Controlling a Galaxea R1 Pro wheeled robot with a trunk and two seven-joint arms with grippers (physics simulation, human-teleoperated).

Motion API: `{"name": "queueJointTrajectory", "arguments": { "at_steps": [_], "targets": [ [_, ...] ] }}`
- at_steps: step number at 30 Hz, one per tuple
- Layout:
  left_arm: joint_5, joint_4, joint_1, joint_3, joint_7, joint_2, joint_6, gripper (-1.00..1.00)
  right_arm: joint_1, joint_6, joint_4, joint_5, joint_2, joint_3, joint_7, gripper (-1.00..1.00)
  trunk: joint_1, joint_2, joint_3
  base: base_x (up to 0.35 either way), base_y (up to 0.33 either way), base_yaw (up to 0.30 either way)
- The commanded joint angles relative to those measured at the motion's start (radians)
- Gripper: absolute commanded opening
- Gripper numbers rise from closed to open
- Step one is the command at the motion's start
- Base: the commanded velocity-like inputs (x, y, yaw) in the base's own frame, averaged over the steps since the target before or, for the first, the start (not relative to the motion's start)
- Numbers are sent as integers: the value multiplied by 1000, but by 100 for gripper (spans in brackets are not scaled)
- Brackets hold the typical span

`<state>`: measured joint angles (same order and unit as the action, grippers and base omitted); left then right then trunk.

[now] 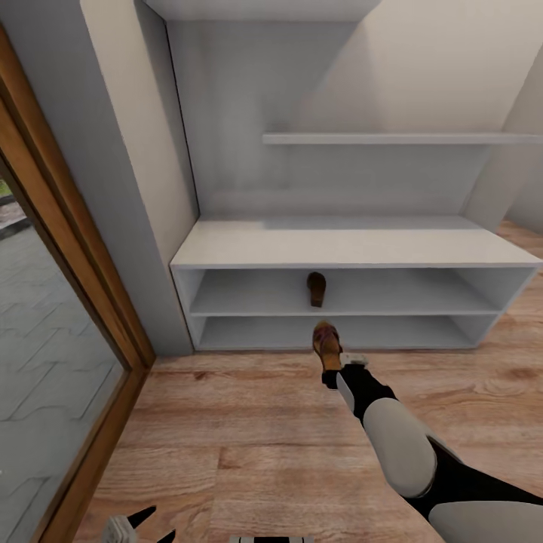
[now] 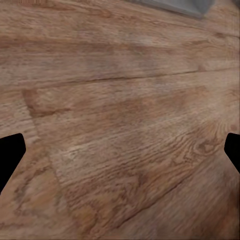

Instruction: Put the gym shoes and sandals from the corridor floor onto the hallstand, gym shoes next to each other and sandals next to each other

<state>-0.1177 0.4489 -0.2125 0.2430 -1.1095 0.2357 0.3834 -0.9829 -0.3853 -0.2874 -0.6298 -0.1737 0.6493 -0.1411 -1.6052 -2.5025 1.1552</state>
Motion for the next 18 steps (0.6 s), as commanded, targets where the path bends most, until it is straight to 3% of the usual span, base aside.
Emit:
{"name": "queueJointTrajectory", "arguments": {
  "at_steps": [1,9,18],
  "targets": [
    [-1,-1,-1,2,-4,0,5,100,0,-4,-2,0,-1,3,-3,-100,0,0,2,228,-159,124],
    [-1,-1,-1,2,-4,-2,5,100,0,-4,-3,0,-1,3,-3,-100,0,0,10,226,-156,166],
    [-1,0,-1,2,-2,-4,3,100,0,-4,-4,-1,-1,3,-4,-100,0,0,19,39,-24,165]
  ]
}}
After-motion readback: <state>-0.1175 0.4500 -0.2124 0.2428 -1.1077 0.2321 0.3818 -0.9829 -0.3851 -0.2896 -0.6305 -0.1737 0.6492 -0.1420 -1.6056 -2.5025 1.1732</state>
